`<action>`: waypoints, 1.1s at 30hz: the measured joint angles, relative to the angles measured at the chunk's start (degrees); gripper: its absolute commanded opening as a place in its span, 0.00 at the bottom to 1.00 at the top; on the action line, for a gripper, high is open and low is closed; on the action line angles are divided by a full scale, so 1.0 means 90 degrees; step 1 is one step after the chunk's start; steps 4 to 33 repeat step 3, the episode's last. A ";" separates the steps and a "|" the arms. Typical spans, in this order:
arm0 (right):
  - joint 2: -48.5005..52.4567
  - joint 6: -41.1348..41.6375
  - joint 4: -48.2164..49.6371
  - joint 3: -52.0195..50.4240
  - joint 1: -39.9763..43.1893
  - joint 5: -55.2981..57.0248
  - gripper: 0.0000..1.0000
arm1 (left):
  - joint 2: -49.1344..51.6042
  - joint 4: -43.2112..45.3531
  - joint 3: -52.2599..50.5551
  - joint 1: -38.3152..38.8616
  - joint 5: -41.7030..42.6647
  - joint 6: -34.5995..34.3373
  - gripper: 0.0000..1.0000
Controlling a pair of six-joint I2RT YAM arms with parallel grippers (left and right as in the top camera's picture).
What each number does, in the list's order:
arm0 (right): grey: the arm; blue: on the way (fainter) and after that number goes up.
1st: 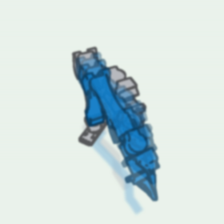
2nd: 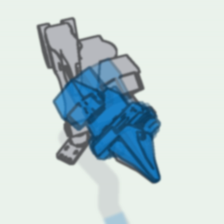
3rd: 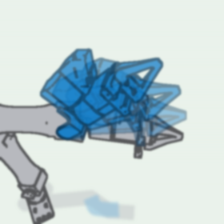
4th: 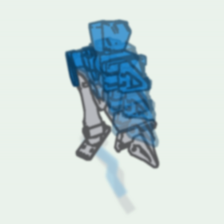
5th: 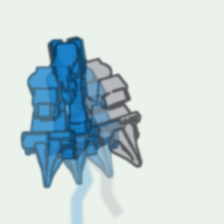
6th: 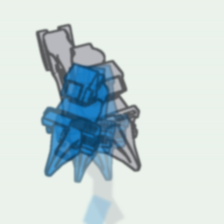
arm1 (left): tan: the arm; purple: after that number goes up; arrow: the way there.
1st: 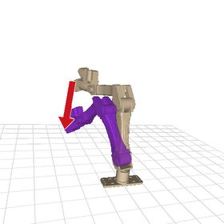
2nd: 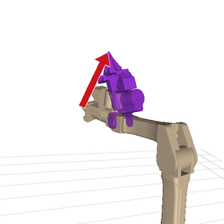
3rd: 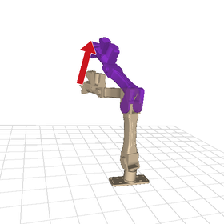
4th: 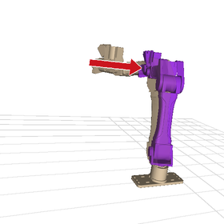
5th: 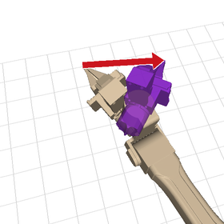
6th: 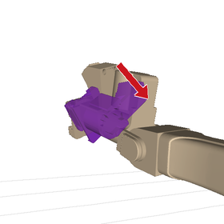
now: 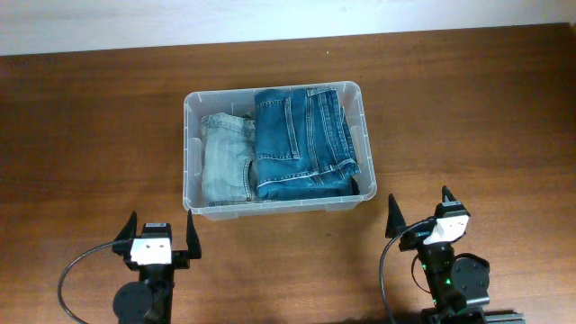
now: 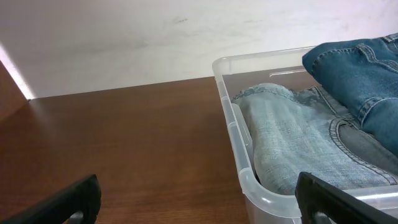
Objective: Pack container
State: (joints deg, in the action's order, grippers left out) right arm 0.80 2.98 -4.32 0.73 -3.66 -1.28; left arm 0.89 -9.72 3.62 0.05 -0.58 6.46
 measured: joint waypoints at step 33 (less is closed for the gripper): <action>0.0000 0.0002 0.0000 0.0000 0.0000 -0.0002 0.98 | 0.0000 0.0000 0.0002 0.0000 0.0000 0.0000 1.00</action>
